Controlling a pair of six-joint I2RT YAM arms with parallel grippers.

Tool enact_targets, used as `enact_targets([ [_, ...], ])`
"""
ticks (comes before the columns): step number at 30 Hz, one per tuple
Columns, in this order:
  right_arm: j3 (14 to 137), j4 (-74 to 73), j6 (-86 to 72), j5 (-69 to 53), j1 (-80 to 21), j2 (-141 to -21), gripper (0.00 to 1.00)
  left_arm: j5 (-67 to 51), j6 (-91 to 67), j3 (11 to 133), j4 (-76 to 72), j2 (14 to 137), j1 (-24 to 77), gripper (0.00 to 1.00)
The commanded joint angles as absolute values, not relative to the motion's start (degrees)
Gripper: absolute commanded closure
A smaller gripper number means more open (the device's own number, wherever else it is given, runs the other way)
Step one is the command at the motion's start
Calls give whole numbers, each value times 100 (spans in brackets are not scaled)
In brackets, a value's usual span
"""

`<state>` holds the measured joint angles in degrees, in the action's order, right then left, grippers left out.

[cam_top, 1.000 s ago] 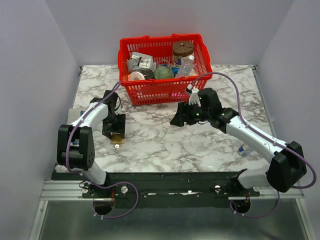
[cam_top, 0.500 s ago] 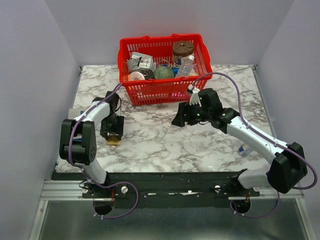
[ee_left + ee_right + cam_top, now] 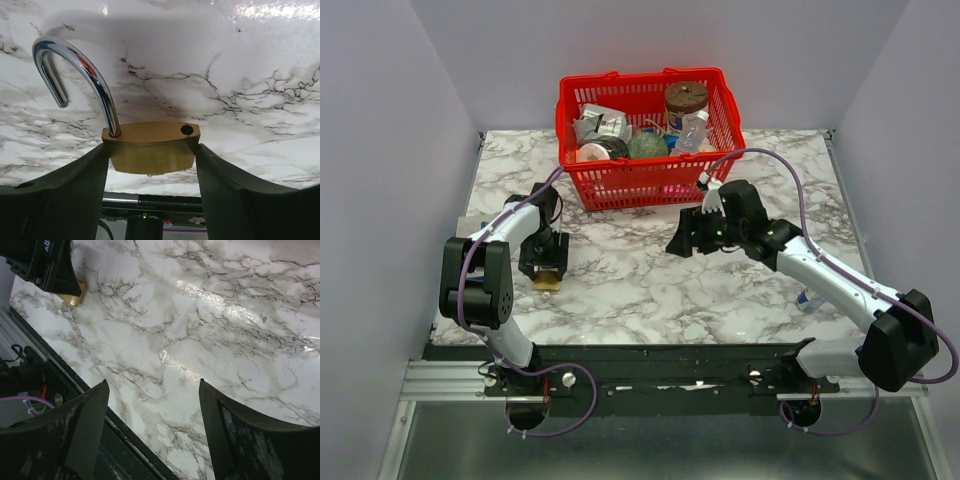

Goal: Unlock with the key

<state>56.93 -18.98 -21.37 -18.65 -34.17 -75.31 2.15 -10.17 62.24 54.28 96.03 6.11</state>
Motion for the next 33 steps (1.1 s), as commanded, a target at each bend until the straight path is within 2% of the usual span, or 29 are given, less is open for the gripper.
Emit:
enact_targets([
  [1, 5563, -1951, -2092, -1705, -3428, -7392, 19, 264, -1002, 6311, 5502, 9501, 589, 23],
  [11, 5379, -1951, -2144, -1626, -3428, -7225, 19, 343, -1019, 6319, 5511, 9317, 589, 8],
  [17, 5283, -1881, -2223, -1556, -3402, -7102, 19, 492, -1037, 6328, 5441, 8860, 589, 4],
  [26, 5142, -1855, -2347, -1293, -3182, -6839, 19, 1045, -1265, 6197, 4668, 7165, 589, 2],
  [33, 4992, -1933, -2294, -257, -3138, -6066, 19, 1590, -1266, 6038, 3535, 4979, 589, 2],
])
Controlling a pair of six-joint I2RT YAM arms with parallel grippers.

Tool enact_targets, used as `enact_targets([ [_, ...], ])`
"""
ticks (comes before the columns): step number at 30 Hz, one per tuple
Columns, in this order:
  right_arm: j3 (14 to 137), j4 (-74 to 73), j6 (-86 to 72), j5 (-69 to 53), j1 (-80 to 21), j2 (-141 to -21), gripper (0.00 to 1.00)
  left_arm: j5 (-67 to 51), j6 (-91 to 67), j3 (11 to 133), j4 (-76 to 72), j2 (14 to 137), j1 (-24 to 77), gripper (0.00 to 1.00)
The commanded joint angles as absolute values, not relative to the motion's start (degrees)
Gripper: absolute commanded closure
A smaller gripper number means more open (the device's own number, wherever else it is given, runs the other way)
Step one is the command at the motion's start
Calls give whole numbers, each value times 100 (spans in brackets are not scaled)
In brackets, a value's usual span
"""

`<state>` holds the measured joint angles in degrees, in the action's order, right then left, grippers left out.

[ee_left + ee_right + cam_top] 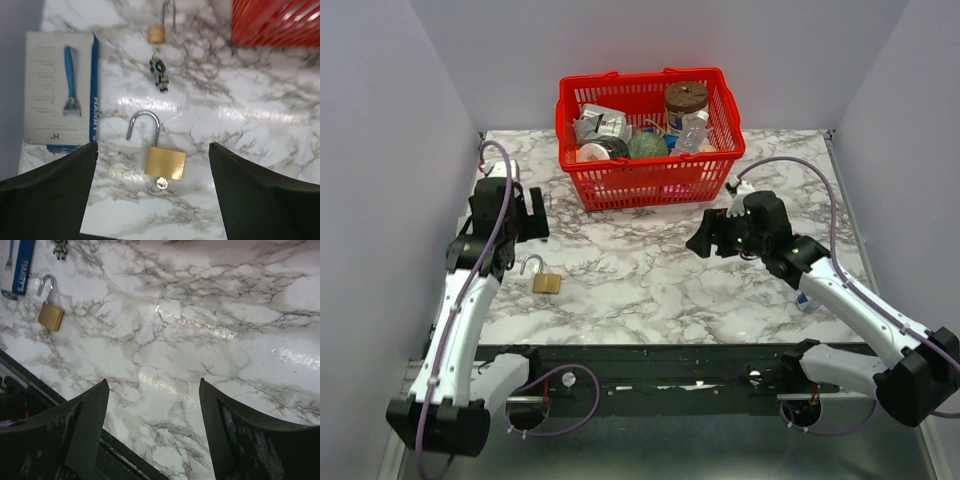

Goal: Unlock with the key

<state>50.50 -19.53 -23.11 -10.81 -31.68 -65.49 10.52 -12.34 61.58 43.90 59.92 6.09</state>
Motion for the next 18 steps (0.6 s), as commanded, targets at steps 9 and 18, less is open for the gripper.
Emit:
enact_targets([
  [9, 5045, -1986, -1609, 667, -3138, -5020, 19, 1539, -1239, 5819, 2638, 3166, 589, 1],
  [18, 4448, -1608, -1617, 1063, -3146, -4140, 19, 1423, -1265, 5880, 2926, 2803, 589, 1],
])
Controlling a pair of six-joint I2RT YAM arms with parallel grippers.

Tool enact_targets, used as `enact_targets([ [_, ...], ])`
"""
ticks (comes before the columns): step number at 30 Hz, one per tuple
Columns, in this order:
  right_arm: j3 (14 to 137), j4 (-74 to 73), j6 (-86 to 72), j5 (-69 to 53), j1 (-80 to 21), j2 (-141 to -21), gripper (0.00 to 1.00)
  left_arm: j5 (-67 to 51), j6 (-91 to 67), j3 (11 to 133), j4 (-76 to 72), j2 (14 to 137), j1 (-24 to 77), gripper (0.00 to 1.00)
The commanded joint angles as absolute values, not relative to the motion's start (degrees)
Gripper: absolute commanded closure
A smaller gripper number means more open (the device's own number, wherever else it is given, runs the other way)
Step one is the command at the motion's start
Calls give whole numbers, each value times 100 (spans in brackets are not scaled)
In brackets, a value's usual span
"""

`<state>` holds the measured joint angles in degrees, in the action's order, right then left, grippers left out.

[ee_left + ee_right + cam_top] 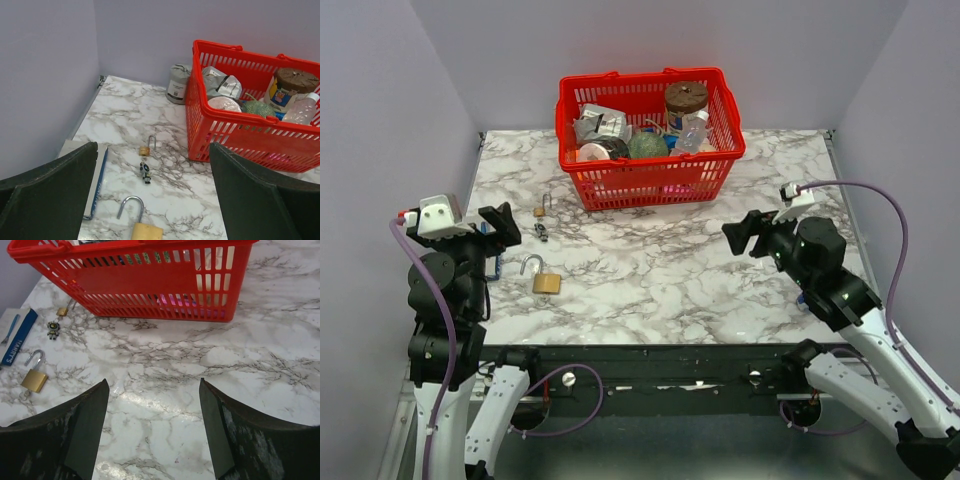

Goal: Unlock with the key

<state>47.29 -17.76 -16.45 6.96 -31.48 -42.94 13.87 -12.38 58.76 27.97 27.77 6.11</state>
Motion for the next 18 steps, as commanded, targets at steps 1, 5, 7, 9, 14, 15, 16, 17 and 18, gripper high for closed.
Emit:
enact_targets([
  [1, 4386, -1600, -1713, 1063, -3146, -4105, 19, 1459, -1292, 5897, 2962, 2830, 589, 1],
  [5, 4289, -1582, -1846, 1072, -3138, -3990, 19, 1547, -1309, 5924, 2953, 2953, 589, 1],
  [7, 4272, -1582, -1872, 1081, -3129, -3929, 19, 1477, -1318, 5950, 2909, 3041, 589, 1],
  [9, 4228, -1582, -1881, 1090, -3138, -3911, 19, 1407, -1318, 5950, 2857, 3067, 589, 1],
  [14, 4184, -1582, -1872, 1169, -3138, -3832, 19, 1415, -1398, 5889, 2804, 3023, 589, 1],
  [15, 4184, -1582, -1872, 1178, -3138, -3823, 19, 1406, -1406, 5880, 2804, 3023, 589, 1],
  [16, 4175, -1582, -1855, 1213, -3138, -3815, 19, 1406, -1398, 5880, 2795, 3015, 589, 1],
  [17, 4184, -1582, -1854, 1230, -3138, -3806, 19, 1424, -1406, 5880, 2795, 3015, 589, 1],
  [18, 4175, -1582, -1854, 1248, -3138, -3806, 19, 1433, -1406, 5880, 2786, 3023, 589, 1],
])
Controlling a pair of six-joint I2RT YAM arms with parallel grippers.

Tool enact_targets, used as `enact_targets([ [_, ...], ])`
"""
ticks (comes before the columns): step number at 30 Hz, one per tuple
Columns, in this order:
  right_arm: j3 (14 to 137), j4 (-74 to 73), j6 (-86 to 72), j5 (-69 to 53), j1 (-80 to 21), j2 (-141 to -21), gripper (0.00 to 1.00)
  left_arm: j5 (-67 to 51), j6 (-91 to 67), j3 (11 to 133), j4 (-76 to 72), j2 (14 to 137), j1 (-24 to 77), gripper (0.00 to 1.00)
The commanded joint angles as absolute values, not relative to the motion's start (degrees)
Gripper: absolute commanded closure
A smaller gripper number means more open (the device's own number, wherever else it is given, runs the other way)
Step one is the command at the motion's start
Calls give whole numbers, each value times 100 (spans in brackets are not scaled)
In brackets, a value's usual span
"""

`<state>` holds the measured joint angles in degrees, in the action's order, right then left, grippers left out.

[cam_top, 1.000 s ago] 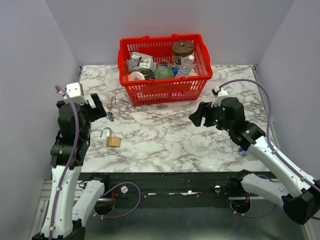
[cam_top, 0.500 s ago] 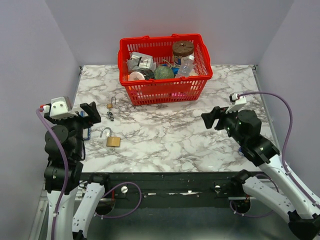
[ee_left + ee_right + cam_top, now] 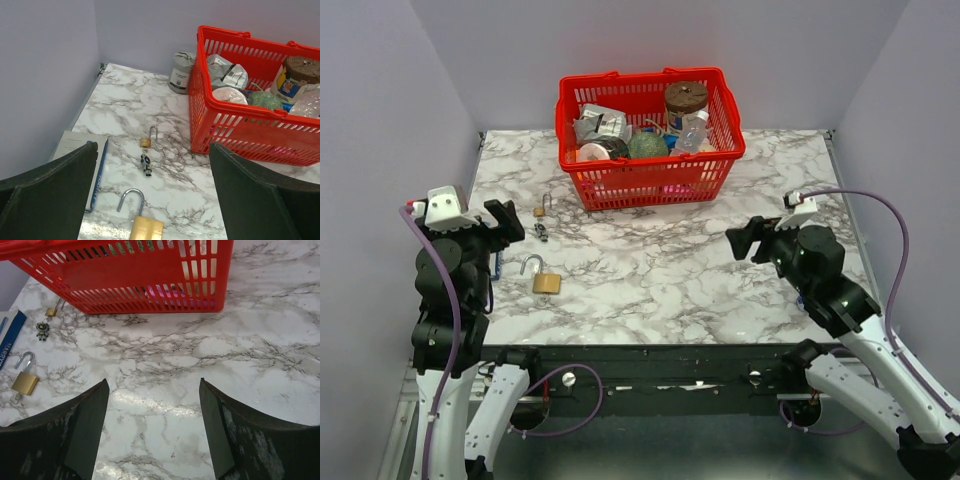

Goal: Unlock with the key

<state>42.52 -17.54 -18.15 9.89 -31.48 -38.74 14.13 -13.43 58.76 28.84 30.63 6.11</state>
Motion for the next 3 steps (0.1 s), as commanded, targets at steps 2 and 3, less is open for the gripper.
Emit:
enact_targets([
  [2, 4175, -1573, -1846, 1274, -3138, -3797, 19, 1441, -1397, 5889, 2795, 3050, 589, 1],
  [3, 4175, -1573, -1846, 1283, -3138, -3806, 19, 1433, -1406, 5889, 2795, 3059, 589, 1],
])
